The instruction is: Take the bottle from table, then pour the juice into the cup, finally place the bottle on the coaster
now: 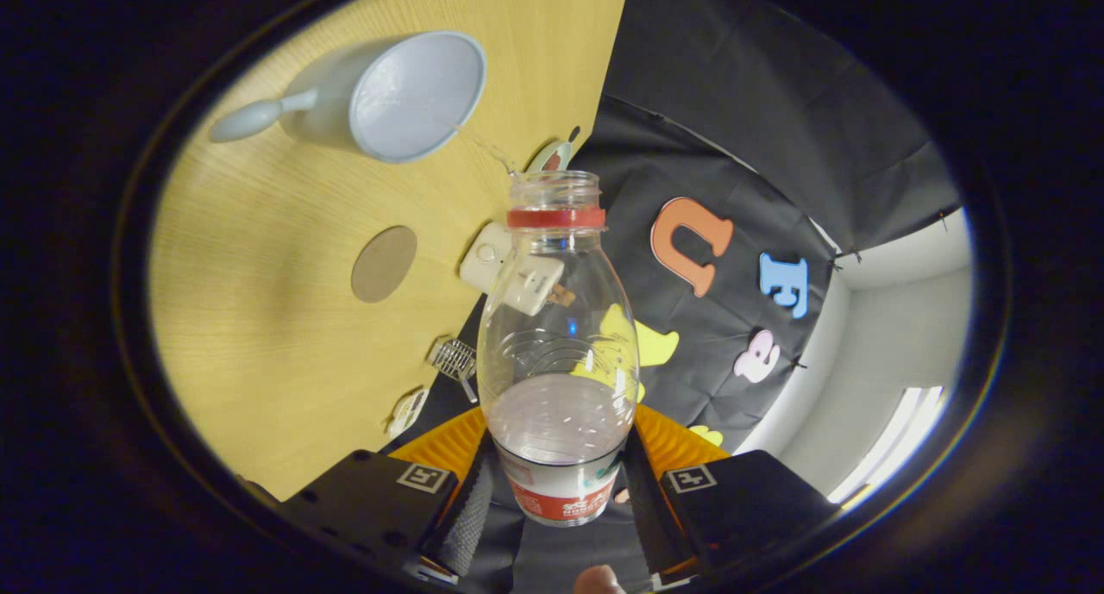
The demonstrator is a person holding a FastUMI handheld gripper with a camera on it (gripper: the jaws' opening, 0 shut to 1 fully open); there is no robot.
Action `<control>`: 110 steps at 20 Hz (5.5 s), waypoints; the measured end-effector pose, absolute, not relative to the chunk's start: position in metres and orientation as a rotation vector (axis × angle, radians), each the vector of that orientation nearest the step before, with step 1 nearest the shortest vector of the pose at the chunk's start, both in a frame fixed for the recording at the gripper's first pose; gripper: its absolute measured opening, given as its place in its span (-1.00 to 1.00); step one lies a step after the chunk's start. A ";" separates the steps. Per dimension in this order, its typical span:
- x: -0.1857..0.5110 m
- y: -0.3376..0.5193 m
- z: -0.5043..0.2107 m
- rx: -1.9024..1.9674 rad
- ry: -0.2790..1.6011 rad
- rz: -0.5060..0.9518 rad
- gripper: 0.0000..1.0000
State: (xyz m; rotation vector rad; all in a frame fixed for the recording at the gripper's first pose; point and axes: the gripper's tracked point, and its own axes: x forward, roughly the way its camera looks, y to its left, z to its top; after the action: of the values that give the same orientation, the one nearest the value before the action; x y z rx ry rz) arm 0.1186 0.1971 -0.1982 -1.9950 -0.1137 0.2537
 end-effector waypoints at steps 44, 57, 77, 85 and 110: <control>0.068 0.205 -0.173 -0.179 0.296 0.508 0.54; 0.181 0.235 -0.203 0.002 0.269 0.455 0.55; 0.233 0.248 -0.323 -0.016 0.386 0.401 0.65; 0.231 0.242 -0.303 -0.027 0.364 0.372 0.97; 0.079 0.131 -0.037 -0.038 0.071 0.196 1.00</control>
State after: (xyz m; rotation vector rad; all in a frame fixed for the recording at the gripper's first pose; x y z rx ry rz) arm 0.0788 0.1308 -0.0371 -0.0378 0.0714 0.1961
